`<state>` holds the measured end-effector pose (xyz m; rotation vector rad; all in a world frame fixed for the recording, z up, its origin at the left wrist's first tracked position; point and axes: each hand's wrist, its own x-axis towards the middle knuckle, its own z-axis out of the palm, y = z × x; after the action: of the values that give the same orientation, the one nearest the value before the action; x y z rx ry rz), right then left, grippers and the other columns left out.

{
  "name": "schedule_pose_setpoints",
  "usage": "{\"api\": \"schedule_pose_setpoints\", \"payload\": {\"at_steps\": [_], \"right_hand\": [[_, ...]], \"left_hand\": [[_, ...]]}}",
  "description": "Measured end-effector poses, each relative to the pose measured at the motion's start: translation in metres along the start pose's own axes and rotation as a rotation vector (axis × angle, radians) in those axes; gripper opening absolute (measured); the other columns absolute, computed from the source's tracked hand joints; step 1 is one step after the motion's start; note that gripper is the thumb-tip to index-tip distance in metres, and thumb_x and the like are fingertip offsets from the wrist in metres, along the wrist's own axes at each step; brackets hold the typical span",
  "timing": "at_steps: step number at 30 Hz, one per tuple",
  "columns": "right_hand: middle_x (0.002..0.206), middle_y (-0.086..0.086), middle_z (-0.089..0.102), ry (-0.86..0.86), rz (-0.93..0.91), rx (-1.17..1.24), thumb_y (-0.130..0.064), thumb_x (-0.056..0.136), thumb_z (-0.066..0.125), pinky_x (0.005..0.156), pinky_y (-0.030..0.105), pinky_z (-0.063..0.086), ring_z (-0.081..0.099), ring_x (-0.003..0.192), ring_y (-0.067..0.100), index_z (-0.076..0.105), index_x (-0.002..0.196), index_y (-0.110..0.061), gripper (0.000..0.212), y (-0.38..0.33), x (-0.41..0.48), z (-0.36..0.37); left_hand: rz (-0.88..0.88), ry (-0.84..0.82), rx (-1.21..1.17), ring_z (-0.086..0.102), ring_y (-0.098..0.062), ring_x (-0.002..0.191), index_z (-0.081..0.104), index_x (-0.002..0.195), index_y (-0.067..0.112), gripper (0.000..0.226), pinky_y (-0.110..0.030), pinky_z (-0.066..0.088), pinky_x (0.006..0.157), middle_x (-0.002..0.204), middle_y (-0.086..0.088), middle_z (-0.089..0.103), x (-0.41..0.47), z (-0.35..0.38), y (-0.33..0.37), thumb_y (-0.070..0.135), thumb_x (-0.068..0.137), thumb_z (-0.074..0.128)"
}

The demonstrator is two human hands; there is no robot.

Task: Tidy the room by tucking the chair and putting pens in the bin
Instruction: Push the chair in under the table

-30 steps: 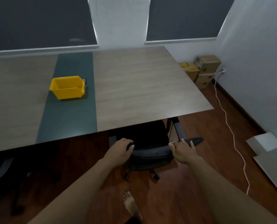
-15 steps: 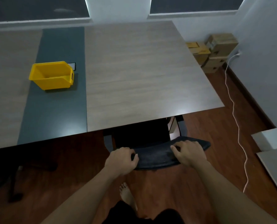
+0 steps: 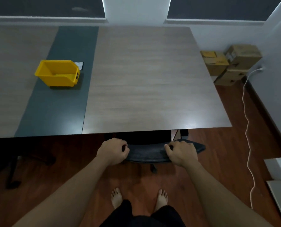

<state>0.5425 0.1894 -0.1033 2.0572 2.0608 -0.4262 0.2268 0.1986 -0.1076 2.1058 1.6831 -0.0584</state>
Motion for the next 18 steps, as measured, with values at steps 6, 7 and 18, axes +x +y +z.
{"api": "schedule_pose_setpoints", "payload": {"at_steps": [6, 7, 18], "right_hand": [[0.113, 0.005, 0.075, -0.003, -0.038, 0.028, -0.064, 0.101, 0.028, 0.1, 0.049, 0.041, 0.067, 0.107, 0.031, 0.073, 0.12, -0.032, 0.058, 0.014, 0.018, -0.015], [0.112, 0.005, 0.076, 0.0, -0.041, 0.03, -0.063, 0.101, 0.028, 0.099, 0.049, 0.042, 0.067, 0.106, 0.031, 0.073, 0.118, -0.031, 0.058, 0.017, 0.02, -0.016], [0.087, -0.003, 0.073, 0.1, -0.042, 0.065, -0.062, 0.097, 0.031, 0.078, 0.04, 0.055, 0.069, 0.081, 0.026, 0.075, 0.09, -0.03, 0.054, 0.019, 0.029, -0.008]], "left_hand": [[-0.061, -0.011, 0.002, 0.069, -0.014, 0.087, 0.077, 0.105, 0.035, 0.037, -0.034, 0.058, 0.077, 0.097, 0.015, 0.074, 0.017, -0.007, 0.016, 0.051, 0.091, 0.046], [-0.066, -0.01, 0.004, 0.069, -0.014, 0.086, 0.077, 0.105, 0.035, 0.038, -0.034, 0.059, 0.076, 0.096, 0.015, 0.073, 0.019, -0.007, 0.018, 0.051, 0.091, 0.046], [-0.096, 0.009, 0.05, 0.064, -0.012, 0.073, 0.074, 0.095, 0.031, 0.036, -0.032, 0.055, 0.065, 0.087, 0.012, 0.073, 0.035, -0.004, 0.009, 0.048, 0.089, 0.043]]}}
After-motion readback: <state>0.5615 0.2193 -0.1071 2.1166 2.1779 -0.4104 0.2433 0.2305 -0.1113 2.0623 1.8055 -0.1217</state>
